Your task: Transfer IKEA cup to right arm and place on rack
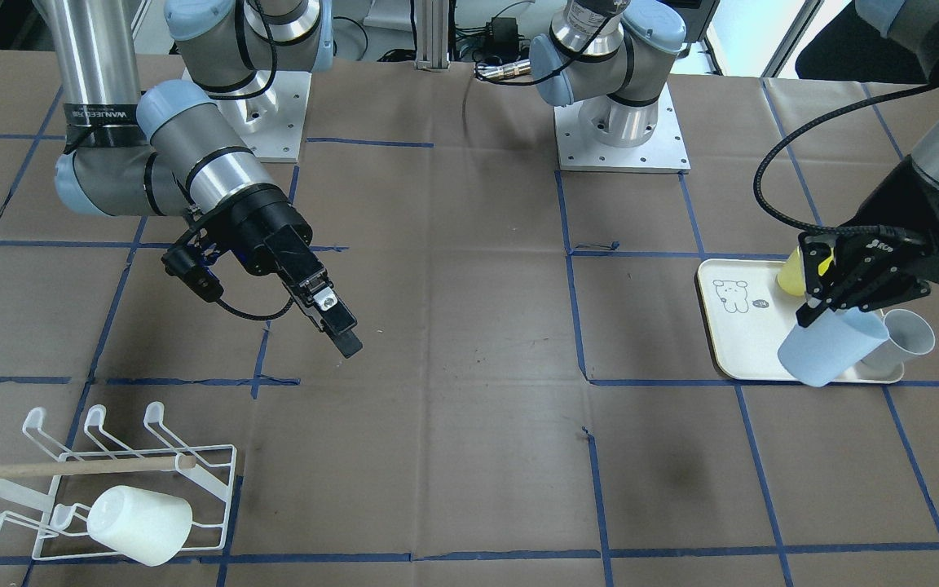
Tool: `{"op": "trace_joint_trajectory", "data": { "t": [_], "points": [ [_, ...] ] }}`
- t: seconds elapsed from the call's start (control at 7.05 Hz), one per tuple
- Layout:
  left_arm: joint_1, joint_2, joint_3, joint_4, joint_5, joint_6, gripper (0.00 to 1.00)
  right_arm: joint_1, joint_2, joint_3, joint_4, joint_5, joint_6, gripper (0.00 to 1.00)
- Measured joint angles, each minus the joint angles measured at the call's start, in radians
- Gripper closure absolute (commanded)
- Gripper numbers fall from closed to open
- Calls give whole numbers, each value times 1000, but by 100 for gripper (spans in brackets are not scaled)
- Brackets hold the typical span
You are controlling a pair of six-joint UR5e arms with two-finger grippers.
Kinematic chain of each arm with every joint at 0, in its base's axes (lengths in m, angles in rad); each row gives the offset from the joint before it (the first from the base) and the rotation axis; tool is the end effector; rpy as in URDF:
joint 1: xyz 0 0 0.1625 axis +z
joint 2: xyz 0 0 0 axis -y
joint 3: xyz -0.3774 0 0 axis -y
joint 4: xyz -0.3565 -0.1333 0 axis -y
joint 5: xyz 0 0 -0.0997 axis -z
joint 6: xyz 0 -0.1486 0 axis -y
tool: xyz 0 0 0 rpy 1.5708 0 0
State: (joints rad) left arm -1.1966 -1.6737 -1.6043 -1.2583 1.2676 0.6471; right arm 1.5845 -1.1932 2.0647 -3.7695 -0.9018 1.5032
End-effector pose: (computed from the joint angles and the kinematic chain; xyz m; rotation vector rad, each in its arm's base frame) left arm 0.0229 -0.5443 0.3673 -0.4377 -2.8975 0.4444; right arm 0.2324 -0.5027 0.3091 0.8286 1.5940 -0.5696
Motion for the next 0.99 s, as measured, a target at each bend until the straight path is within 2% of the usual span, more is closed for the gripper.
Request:
{"op": "trace_joint_trajectory", "data": {
  "t": [0.43,0.71,0.99],
  "points": [
    [-2,-32,-202,472,-303,23,100,1,0,5,-8,6,3,0],
    [-32,-124,-302,856,-489,24,100,2,0,7,-33,6,6,0],
    [-126,-231,-332,1191,-552,11,100,5,0,20,-40,5,62,0]
  ]
}}
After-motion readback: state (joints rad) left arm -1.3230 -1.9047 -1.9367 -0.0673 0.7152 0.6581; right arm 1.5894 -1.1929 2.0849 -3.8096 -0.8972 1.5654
